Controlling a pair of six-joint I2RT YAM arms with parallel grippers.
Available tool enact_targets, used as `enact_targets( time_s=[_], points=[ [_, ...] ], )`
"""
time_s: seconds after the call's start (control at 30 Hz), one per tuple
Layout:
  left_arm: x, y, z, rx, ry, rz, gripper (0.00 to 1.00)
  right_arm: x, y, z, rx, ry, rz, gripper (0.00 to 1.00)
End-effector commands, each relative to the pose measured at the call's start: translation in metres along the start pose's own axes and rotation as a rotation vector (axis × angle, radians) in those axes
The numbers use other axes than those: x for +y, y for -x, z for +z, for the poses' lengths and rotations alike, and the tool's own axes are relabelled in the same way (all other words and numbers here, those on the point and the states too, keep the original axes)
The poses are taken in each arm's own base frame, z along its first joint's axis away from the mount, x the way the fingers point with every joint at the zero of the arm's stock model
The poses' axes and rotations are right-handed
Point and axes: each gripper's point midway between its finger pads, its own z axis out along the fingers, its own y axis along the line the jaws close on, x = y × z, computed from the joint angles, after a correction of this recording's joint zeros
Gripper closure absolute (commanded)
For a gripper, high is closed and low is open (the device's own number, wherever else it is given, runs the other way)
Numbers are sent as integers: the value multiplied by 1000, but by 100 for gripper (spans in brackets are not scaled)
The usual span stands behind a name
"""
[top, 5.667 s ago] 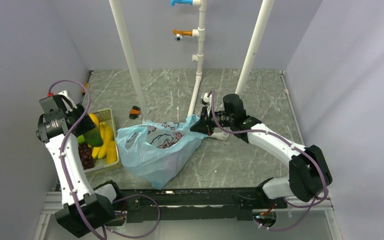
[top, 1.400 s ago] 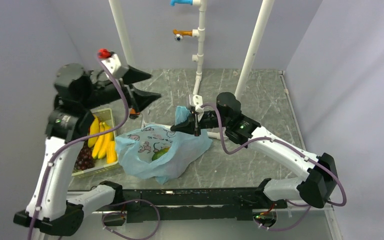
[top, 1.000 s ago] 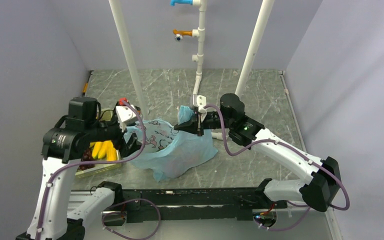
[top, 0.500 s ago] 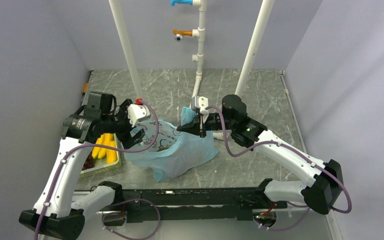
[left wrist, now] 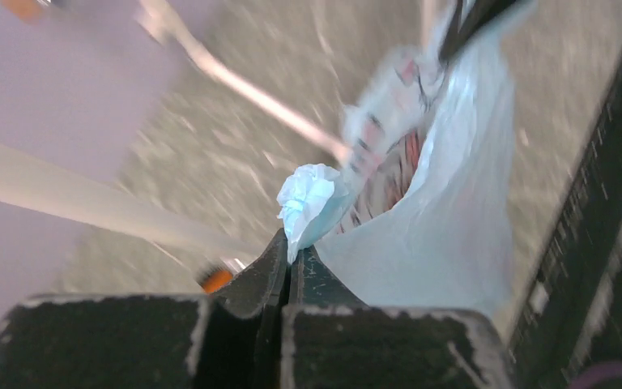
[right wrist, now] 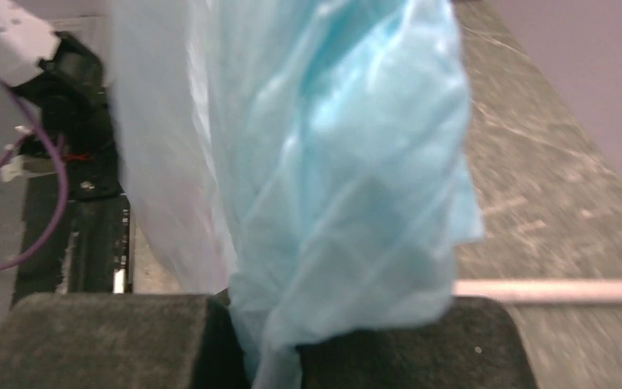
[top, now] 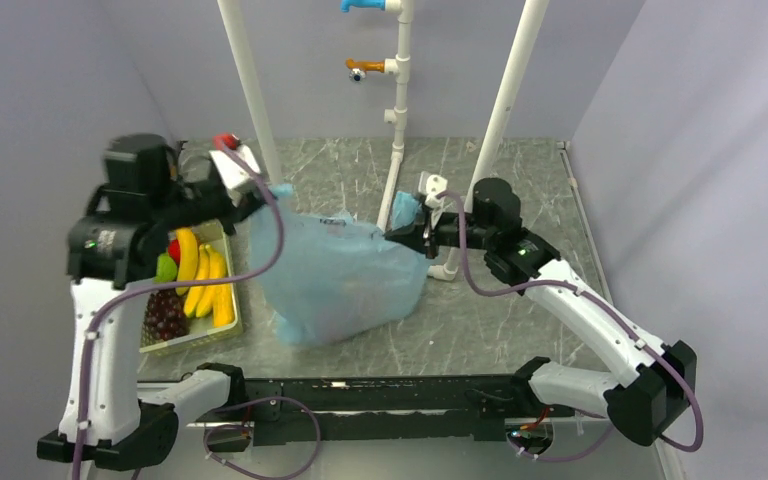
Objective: Place the fake fruits into the plastic bag and tie a complex knot
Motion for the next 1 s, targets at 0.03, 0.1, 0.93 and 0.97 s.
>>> enact_targets(
  time_s=[0.03, 0.1, 0.93, 0.97],
  points=[
    [-13, 129, -49, -402, -53, 52, 100, -23, 31, -27, -11, -115, -22, 100],
    [-27, 106, -37, -372, -128, -6, 100, -18, 28, -28, 1, -98, -3, 100],
    [-166, -252, 32, 546, -816, 237, 100, 18, -203, -13, 659, -85, 191, 100],
    [-166, -256, 34, 554, -819, 240, 100, 19, -211, -13, 688, -88, 192, 100]
  ],
)
